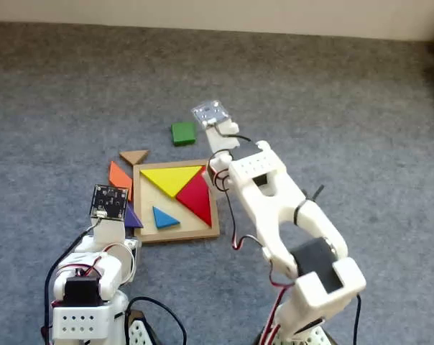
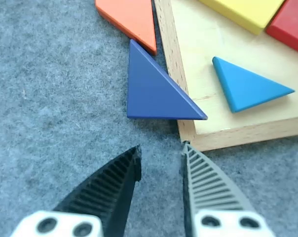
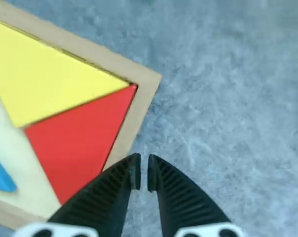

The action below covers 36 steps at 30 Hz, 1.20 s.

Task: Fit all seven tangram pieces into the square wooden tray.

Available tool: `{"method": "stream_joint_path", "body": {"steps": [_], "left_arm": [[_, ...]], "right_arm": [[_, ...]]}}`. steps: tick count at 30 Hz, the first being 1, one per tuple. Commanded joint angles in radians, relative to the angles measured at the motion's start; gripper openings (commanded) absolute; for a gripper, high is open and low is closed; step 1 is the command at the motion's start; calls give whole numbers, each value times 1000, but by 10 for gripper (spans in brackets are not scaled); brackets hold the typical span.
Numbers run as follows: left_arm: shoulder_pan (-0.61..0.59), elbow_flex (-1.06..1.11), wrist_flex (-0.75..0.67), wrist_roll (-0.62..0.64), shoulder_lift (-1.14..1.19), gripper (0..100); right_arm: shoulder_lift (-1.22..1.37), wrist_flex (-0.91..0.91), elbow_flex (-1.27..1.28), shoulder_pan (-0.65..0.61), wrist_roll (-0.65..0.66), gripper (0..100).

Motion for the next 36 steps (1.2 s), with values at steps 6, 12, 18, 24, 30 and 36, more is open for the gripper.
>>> {"method": "stream_joint_path", "body": {"steps": [6,12,18,24,30,36], "left_arm": [[13,19,5,-5,-47,140],[13,19,5,-5,-47,140],[13,19,5,-5,-47,140],[13,19,5,-5,-47,140],[13,19,5,-5,-47,140],[13,19,5,-5,-47,140]], "right_arm": [[-73,-5,-54,-91,-6,209],[2,-5,-59,-166,-9,298],[74,2,-56,-216,-141,403],[71,42,-58,-229,-147,449],[35,153,-113,-254,-147,449],[-56,153,-76,-248,-146,449]]}}
